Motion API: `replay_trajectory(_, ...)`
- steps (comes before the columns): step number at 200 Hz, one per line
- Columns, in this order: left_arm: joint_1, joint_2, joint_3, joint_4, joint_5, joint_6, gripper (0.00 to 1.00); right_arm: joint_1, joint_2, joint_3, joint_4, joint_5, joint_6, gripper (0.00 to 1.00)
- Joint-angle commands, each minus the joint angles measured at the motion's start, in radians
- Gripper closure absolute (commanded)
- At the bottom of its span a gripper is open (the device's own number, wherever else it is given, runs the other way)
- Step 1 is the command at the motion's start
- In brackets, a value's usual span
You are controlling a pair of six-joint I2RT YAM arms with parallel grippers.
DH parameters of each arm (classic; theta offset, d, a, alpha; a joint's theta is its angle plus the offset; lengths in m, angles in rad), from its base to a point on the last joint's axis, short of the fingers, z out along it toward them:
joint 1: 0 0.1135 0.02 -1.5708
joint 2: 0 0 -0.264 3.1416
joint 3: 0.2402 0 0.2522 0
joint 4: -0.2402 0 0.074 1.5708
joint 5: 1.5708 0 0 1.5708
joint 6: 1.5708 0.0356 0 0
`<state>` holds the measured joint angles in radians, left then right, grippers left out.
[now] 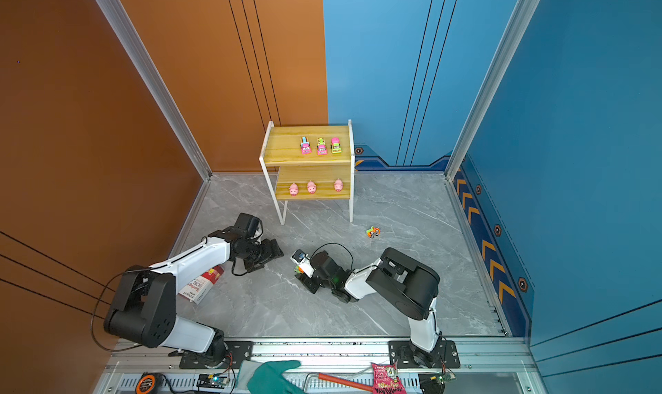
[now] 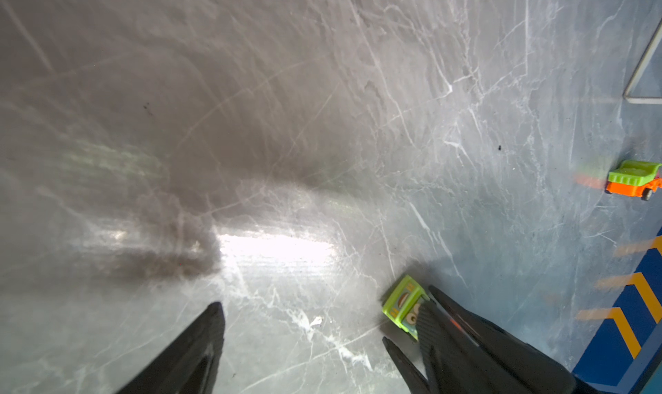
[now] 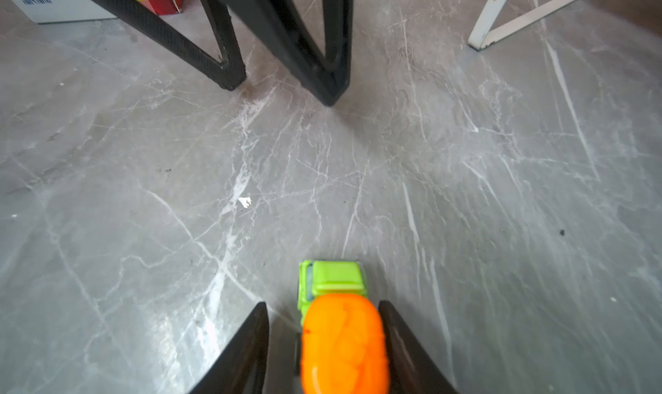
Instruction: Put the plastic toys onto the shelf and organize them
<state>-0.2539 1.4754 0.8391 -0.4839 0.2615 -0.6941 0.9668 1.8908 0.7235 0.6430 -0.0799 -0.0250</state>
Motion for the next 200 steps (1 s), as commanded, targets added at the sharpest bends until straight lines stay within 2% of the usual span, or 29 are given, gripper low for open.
replay_trajectory(1,0.010,-0.017,-0.014,-0.024,-0.020,0.031,0.15,0.004,-0.015,-0.039,-0.076,0.035,0.001,0.47)
replay_trajectory(57,0.010,-0.007,-0.009,-0.024,-0.018,0.042,0.15,-0.011,-0.025,-0.078,-0.091,0.063,0.018,0.46)
replay_trajectory(61,0.010,-0.008,-0.009,-0.024,-0.018,0.043,0.10,-0.012,-0.024,-0.079,-0.089,0.066,0.019,0.46)
replay_trajectory(117,0.004,-0.030,-0.017,-0.024,-0.025,0.062,0.10,-0.059,-0.005,-0.088,-0.073,0.078,0.043,0.46)
replay_trajectory(200,-0.027,-0.085,-0.035,-0.023,-0.090,0.123,0.07,-0.124,0.026,-0.070,-0.056,0.081,0.057,0.46)
